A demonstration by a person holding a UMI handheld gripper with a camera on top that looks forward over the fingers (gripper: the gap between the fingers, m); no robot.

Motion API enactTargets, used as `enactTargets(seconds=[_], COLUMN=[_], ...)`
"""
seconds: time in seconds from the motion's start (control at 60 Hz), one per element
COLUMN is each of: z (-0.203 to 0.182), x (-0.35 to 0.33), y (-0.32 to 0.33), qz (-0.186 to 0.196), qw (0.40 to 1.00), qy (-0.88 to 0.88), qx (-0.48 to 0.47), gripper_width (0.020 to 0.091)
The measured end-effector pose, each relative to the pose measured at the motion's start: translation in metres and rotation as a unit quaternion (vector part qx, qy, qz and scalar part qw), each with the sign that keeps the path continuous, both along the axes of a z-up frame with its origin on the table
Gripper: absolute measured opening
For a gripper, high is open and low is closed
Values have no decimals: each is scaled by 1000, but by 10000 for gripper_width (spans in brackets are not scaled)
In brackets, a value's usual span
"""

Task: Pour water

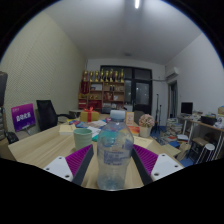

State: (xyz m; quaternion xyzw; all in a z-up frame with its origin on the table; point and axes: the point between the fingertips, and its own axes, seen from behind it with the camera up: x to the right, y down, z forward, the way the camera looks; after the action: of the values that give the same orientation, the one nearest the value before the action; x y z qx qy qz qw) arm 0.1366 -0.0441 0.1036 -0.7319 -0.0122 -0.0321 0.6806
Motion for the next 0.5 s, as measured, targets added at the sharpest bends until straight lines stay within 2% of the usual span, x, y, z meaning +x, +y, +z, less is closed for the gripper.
enactTargets(seconds=[0.033,0.083,0.233,0.3,0.367,0.4,0.417,0.5], z=[0,-1,0,1,-3,-4,-4,6], x=[1,2,11,10,1,1,0,6], y=[5,12,23,25,30,31,32,45], qz=[0,-3,-21,-12,-2,3,7,15], qw=[1000,1000,998,998,998,998,999,999], qy=[4,14,47,46,44,43,41,2], qx=[0,-2,37,41,38,34,31,28], gripper_width=[828,622,593,570,511,509,476,472])
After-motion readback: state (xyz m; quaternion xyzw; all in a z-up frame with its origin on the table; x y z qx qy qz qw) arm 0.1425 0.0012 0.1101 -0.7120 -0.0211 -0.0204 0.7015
